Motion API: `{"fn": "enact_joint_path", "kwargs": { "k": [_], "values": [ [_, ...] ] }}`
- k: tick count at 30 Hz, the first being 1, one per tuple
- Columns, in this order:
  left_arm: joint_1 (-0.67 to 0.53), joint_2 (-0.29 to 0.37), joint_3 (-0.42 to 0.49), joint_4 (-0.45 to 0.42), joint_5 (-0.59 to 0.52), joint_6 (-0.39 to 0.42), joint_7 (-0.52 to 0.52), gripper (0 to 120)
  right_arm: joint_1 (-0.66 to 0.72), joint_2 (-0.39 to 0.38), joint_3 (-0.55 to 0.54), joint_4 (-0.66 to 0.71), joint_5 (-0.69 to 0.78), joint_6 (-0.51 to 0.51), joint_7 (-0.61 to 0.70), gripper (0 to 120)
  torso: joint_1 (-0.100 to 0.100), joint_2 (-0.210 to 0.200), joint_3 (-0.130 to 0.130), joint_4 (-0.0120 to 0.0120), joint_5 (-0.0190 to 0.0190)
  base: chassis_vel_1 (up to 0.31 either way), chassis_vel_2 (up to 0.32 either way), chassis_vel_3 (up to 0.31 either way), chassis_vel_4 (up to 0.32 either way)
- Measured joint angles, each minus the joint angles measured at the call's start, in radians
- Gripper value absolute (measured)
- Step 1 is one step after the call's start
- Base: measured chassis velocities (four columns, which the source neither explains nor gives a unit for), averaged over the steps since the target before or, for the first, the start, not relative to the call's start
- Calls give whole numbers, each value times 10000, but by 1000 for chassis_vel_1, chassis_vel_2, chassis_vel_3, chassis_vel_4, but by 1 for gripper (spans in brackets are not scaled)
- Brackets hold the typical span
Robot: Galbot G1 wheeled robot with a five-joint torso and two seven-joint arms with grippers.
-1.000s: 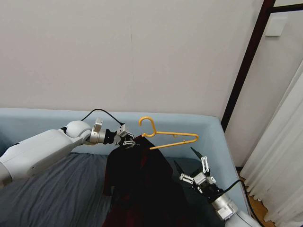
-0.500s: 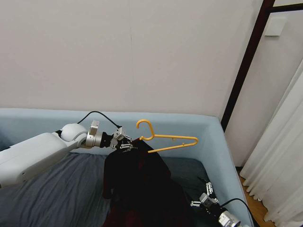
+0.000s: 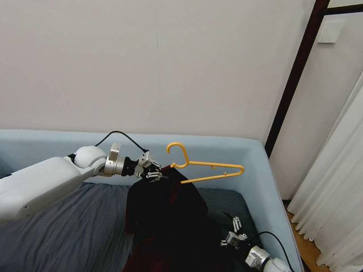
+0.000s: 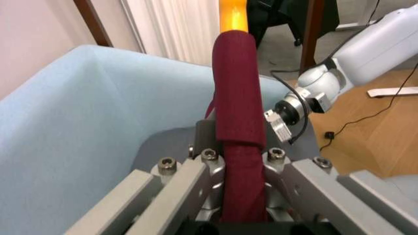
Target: Pick up the clothes from the sofa and hang them on the clothes hanger.
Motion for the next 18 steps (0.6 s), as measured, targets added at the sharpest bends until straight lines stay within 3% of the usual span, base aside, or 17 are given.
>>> {"fn": "enact_joint_path", "kwargs": {
  "k": [8, 12, 16, 18],
  "values": [
    [-358, 117, 221, -102, -186, 26, 48, 1, 618, 559, 29, -927, -553, 154, 225, 99, 0, -1, 0, 3, 1, 0, 0, 0, 0],
    [-493, 168, 295, -164, -251, 63, 46, 1, 798, 764, 251, -1341, -1028, 507, 265, 88, 0, 0, 0, 1, 0, 0, 0, 0, 0],
    [-502, 177, 303, -166, -268, 92, 44, 1, 820, 808, 310, -1408, -1205, 684, 270, 68, 0, 0, -1, 2, 0, 0, 0, 0, 0],
    [-476, 171, 303, -150, -267, 92, 44, 1, 787, 783, 309, -1361, -1209, 691, 271, 66, 0, 0, -1, 2, 2, 0, 0, 0, 0]
  ]
}}
